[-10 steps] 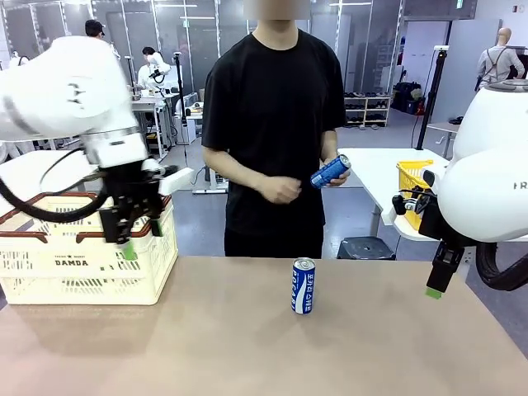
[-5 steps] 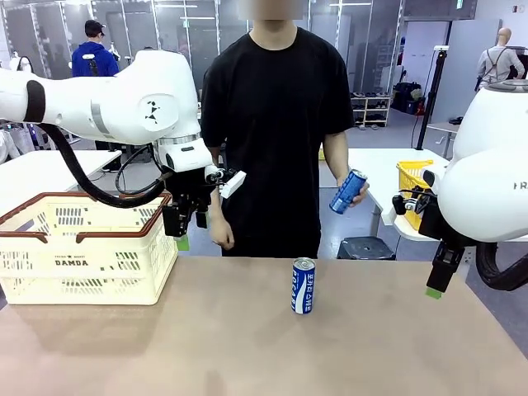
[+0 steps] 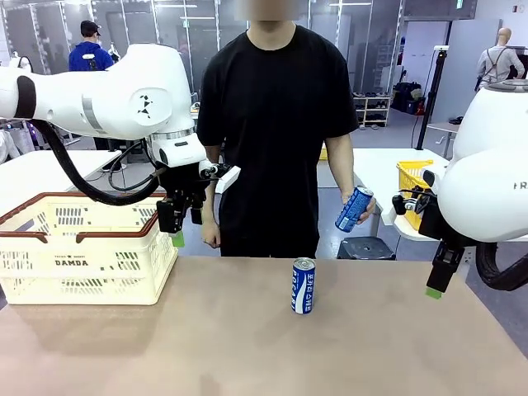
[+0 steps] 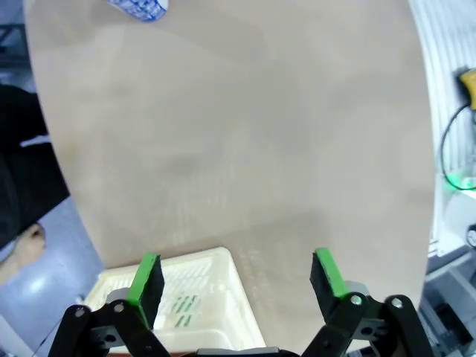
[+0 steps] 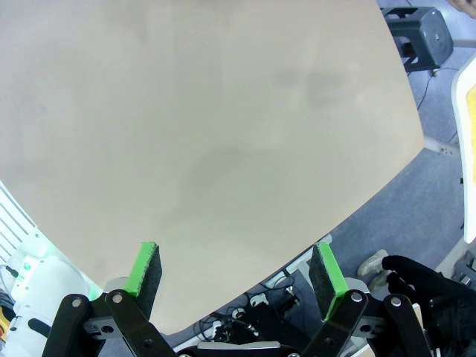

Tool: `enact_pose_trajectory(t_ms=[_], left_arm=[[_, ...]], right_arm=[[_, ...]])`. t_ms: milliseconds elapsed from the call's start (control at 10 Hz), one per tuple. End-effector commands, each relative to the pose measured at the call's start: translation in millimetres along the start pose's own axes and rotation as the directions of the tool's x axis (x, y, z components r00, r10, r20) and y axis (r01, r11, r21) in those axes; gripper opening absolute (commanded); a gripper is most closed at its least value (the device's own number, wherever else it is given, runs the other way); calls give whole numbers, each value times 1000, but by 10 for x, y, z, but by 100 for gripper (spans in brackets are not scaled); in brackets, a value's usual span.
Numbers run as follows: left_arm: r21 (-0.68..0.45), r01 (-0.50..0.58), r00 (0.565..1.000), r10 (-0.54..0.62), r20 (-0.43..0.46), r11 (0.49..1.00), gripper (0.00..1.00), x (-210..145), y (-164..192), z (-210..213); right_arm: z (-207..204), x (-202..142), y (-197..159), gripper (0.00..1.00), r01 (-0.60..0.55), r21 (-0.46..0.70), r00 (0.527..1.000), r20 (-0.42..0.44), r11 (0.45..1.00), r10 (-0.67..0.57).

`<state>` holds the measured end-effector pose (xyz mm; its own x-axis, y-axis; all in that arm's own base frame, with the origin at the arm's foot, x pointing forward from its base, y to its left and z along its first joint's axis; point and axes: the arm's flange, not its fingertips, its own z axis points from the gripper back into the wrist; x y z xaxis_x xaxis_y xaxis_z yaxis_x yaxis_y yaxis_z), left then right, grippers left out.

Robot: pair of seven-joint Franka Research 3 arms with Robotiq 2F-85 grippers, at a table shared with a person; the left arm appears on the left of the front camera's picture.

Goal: Place the drinks into the Shopping basket.
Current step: Pick up one drink and place it into the Shopping basket.

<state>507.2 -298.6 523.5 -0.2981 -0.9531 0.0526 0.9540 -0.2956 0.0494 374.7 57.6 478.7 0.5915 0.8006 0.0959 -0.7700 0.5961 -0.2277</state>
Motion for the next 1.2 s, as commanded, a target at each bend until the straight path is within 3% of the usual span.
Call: enact_pose_trajectory(t_ms=[0,400,700,900,1100], left_arm=[[46,30,997,-33,63,998,100,273,189,-136],[167,9,987,-35,154,986,100,859,545,-436],[123,68,969,-95,228,990,100,1261,764,-664],[111,66,972,-89,218,992,100,1339,837,-762],[139,47,972,-77,221,989,100,1190,629,-634]], right_arm=[[-13,-9,-1,100,2,3,1000,0,1000,-2],[-13,-9,-1,100,2,3,1000,0,1000,-2],[-13,-9,-1,100,2,3,1000,0,1000,-2],[-13,-9,-1,100,2,3,1000,0,1000,-2],[-13,-9,-1,100,2,3,1000,0,1000,-2]])
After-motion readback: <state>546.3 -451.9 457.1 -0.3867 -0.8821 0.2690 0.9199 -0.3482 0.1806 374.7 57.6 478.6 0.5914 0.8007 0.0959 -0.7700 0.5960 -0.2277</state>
